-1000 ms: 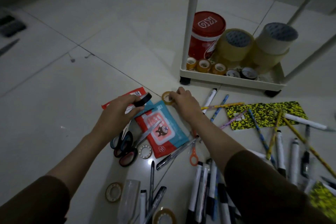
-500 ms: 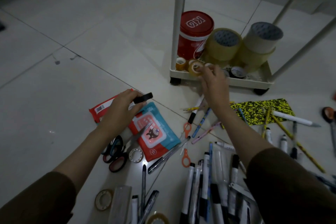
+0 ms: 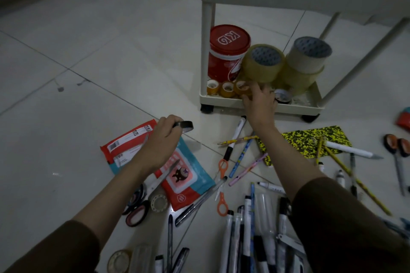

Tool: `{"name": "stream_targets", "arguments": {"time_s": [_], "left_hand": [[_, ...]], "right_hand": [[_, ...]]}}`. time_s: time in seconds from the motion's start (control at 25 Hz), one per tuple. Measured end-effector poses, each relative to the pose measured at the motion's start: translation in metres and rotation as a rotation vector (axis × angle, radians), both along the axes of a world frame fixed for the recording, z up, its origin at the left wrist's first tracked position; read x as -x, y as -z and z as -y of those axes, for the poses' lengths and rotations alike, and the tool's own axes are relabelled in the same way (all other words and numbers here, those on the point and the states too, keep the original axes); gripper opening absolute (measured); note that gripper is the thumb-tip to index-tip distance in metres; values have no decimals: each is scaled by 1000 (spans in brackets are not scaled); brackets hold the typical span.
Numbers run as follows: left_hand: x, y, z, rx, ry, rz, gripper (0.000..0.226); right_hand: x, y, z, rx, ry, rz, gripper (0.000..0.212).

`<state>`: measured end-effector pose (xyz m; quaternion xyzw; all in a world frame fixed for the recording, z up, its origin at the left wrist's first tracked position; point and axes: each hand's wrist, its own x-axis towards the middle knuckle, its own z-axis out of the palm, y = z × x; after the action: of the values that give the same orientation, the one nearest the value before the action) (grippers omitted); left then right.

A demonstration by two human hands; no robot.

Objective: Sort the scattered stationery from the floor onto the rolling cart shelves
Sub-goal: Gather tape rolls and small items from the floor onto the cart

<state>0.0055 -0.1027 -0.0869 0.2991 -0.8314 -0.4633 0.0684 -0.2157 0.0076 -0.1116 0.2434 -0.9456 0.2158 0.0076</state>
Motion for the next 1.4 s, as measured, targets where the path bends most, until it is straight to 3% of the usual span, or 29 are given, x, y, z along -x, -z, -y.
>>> {"name": "stream_targets", "arguments": {"time_s": [0.08,0.2,0.36,0.52,0.76,0.92,1.08,1.24,1.4], "left_hand": [[6,1,-5,39,26,-6,19],[19,2,-14,91,37,-30,14],[42,0,-22,150,69,-151,12],[68,-3,-28,209,162,-201,20],[113,-3,-40,258,313,-337,42],[141,12,-37,369,299,-158,60],[159,27,-28,399,293,84,66],[166,34,-30,416,290,60,64],[163,41,-31,486,287,-4,63]], "right_hand": [[-15,2,-8,107,-57,-44,42],[-46,6,-23,295,-364,15,40],[-65,5,-42,303,-707,113,45],[-50,-5,-52,350,-621,109,39],[-6,-9,-75,259,-499,-40,19],[29,-8,-80,272,-257,-10,20],[44,-7,-67,-25,-191,-50,23],[54,-11,-66,-79,-98,-80,23],[56,-12,-63,-244,-162,-142,24]]}}
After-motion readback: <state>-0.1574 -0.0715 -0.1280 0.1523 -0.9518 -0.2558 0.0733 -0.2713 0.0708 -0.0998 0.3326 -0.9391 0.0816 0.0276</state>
